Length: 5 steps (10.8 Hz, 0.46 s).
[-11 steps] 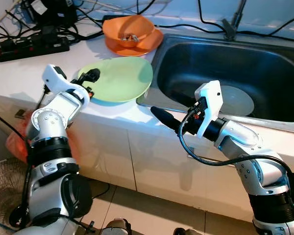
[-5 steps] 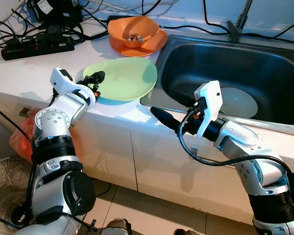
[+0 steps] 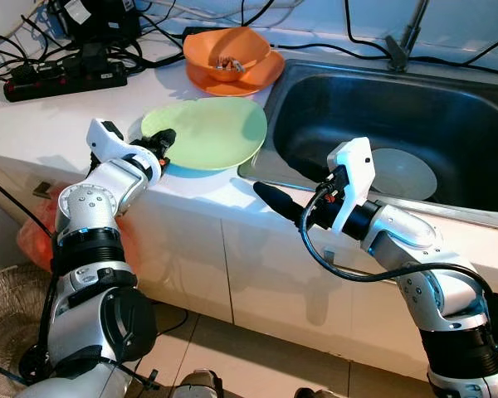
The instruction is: Kitchen organization
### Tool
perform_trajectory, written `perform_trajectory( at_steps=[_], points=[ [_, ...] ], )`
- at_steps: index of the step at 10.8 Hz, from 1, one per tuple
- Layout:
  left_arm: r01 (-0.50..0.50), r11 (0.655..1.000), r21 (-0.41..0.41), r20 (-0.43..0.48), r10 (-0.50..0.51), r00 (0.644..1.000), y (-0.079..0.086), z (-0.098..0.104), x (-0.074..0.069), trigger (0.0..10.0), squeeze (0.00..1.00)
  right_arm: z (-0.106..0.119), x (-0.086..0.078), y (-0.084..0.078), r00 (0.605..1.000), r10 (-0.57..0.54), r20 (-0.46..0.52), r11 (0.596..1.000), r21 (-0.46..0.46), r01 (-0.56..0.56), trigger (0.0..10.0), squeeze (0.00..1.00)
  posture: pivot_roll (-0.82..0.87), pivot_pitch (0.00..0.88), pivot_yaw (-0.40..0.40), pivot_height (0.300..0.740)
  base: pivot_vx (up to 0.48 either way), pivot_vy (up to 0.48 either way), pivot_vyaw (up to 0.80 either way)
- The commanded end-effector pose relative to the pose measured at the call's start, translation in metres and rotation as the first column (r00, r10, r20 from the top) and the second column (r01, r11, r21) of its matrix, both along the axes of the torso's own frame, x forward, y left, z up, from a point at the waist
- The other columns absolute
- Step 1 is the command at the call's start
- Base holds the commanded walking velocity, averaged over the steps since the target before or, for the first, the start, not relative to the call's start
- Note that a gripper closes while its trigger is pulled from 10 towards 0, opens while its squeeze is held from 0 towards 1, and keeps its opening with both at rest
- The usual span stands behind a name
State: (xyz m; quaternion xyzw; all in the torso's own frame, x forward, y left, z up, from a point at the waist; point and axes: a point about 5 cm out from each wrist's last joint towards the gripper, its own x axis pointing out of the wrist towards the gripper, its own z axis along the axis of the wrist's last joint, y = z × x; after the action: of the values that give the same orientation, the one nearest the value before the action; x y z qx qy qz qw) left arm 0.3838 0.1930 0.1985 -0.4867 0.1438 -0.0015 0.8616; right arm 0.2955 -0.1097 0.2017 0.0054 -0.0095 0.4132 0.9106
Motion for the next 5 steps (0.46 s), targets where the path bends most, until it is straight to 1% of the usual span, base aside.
perform_trajectory(
  at_steps=[1, 5],
  points=[
    [0.029, 1.0, -0.006, -0.04, -0.03, 0.999, -0.0056, -0.009, -0.0002, 0.0, 0.0, 0.0021, -0.001, 0.0016, 1.0, 0.003, 0.014, 1.0, 0.0, -0.003, 10.0, 0.0, 0.08, 0.097, 0.061, 0.74, 0.0, 0.0, 0.0],
    [0.033, 0.999, 0.013, -0.013, -0.033, 0.999, -0.0066, -0.0075, -0.001, 0.0, 0.0, 0.001, -0.0011, 0.0019, 1.0, -0.001, 0.01, 1.0, 0.003, 0.001, 10.0, 0.0, 0.08, 0.098, 0.061, 0.74, 0.0, 0.0, 0.0]
  ],
)
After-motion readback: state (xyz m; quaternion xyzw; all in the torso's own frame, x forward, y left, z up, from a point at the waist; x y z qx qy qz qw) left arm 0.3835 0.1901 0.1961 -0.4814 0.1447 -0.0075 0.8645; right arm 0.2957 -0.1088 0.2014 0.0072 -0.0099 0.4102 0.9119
